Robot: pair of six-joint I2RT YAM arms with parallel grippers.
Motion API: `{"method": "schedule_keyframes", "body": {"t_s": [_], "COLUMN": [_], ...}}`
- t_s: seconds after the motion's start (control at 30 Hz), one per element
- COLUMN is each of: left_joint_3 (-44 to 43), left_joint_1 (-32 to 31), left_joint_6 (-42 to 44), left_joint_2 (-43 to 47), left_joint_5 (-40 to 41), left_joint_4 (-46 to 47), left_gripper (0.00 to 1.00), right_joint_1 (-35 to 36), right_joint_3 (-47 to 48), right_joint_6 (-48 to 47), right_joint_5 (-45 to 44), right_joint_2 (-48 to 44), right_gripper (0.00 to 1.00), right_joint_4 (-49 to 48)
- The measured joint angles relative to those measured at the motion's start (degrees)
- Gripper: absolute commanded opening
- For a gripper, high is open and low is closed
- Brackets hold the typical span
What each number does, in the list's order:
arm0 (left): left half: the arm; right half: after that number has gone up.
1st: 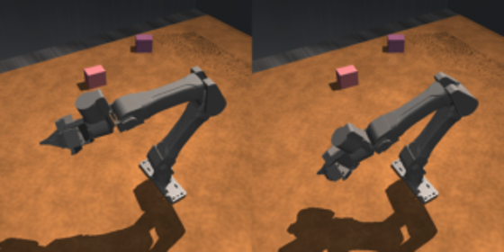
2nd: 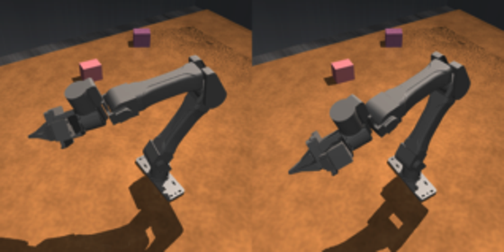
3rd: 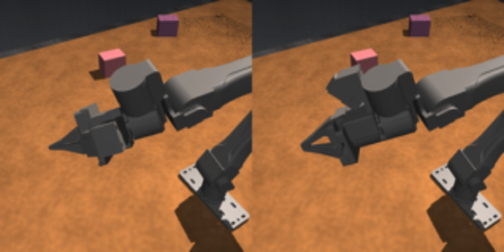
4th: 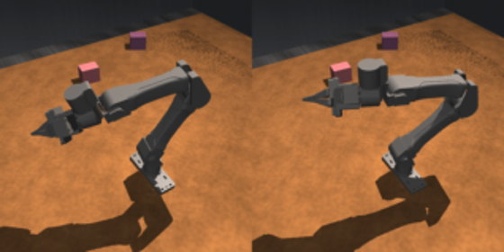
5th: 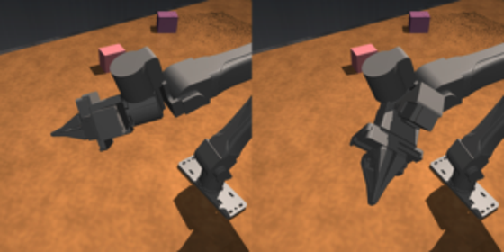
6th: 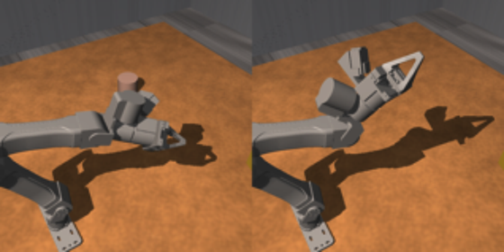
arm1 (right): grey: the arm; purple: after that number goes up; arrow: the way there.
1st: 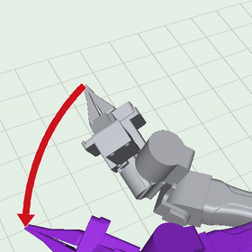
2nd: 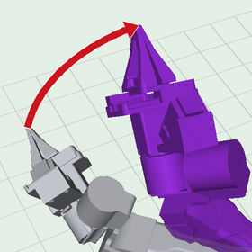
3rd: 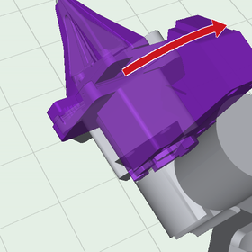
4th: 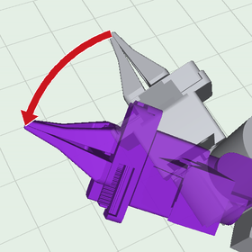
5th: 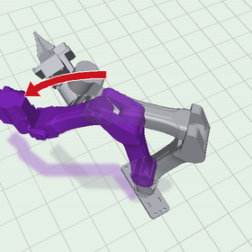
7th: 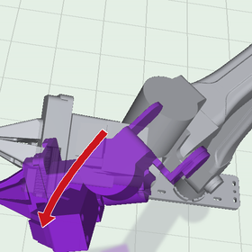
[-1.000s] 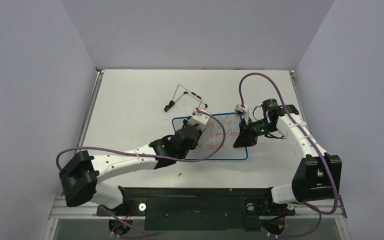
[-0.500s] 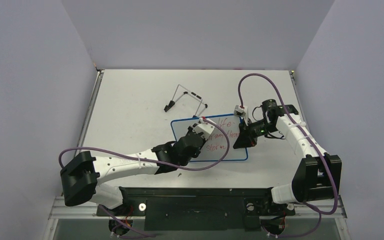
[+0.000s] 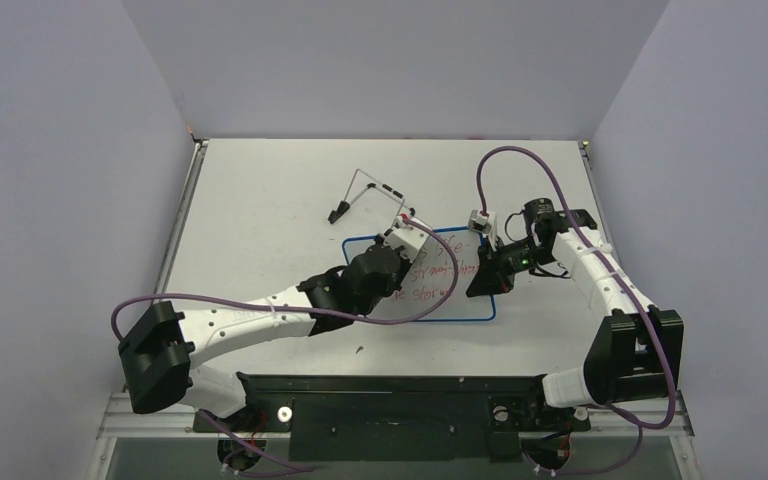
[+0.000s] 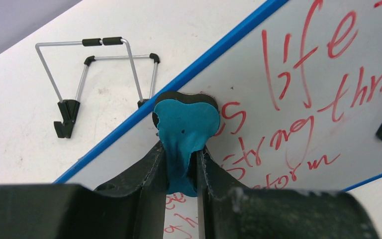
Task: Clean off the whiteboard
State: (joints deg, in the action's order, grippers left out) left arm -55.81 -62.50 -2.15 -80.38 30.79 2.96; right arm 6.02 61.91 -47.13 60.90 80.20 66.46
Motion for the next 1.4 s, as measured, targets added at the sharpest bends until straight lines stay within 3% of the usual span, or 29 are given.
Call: {"method": "schedule_keyframes", "body": {"t_s": [0.53, 1.13, 1.4], "left_joint_3": [4.07, -0.59, 4.63], "left_joint_1": [-3.96, -0.59, -3.32], "left_joint_6": [-1.86, 0.92, -1.09], "left_joint_2": [0.09, 0.85, 1.42], "left_joint_5": [0.44, -0.42, -1.29], "left_joint_4": [-0.20, -1.49, 0.24], "left_gripper": [0.00, 0.00, 0.00], "right_joint_1": [0.09, 0.07, 0.20], "right_joint_3": [0.00, 0.02, 0.02], "right_joint_6": [-0.70, -0.61, -1.20], "right_joint_5": [0.00, 0.02, 0.02], "right_joint_2": [0.00, 0.00, 0.00], "right_gripper": [0.00, 0.00, 0.00], "right_joint_4": [0.33, 0.33, 0.70]}}
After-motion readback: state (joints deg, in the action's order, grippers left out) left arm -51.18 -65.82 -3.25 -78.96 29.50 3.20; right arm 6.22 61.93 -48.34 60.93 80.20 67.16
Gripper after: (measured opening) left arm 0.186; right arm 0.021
